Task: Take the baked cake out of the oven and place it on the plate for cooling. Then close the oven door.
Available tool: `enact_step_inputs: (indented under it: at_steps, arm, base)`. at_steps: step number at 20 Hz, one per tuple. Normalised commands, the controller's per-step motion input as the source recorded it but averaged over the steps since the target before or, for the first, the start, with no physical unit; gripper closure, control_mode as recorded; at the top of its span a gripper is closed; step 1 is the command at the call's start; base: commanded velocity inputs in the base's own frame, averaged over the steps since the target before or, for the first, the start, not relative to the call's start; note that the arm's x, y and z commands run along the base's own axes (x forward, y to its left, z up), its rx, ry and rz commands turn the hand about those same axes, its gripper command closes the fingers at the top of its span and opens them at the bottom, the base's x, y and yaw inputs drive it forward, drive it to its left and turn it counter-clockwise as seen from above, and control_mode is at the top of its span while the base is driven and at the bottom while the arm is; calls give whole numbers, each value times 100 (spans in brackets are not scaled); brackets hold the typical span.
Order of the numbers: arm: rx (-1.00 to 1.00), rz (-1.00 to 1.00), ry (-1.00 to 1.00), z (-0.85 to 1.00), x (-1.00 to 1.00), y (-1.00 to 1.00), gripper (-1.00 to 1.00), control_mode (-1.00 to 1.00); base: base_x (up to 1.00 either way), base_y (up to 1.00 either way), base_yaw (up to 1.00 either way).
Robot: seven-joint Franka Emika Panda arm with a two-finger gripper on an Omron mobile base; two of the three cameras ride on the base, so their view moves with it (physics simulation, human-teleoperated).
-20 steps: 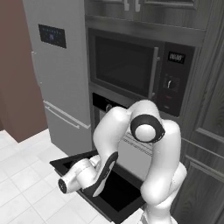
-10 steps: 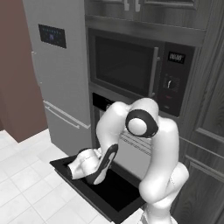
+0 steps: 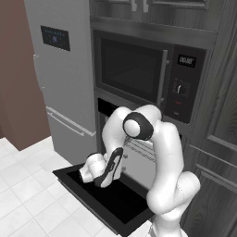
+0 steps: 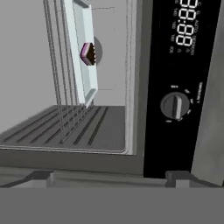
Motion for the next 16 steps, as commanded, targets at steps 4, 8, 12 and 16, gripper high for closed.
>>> enact_step_inputs:
  at_steps: [4,8,12,16]
  arm:
    - [-5,-6,-12,-12,27,-52,-100,-100]
    - [-3,-7,-8,-14,37,-56,-100,-100]
    - [-3,-7,-3,-3,44,-53,-100,-100]
    - [-2,-4,-1,0,39,-49,-100,-100]
  base:
    - [0,0,0]
    - [0,0,0]
    - [0,0,0]
    - [0,0,0]
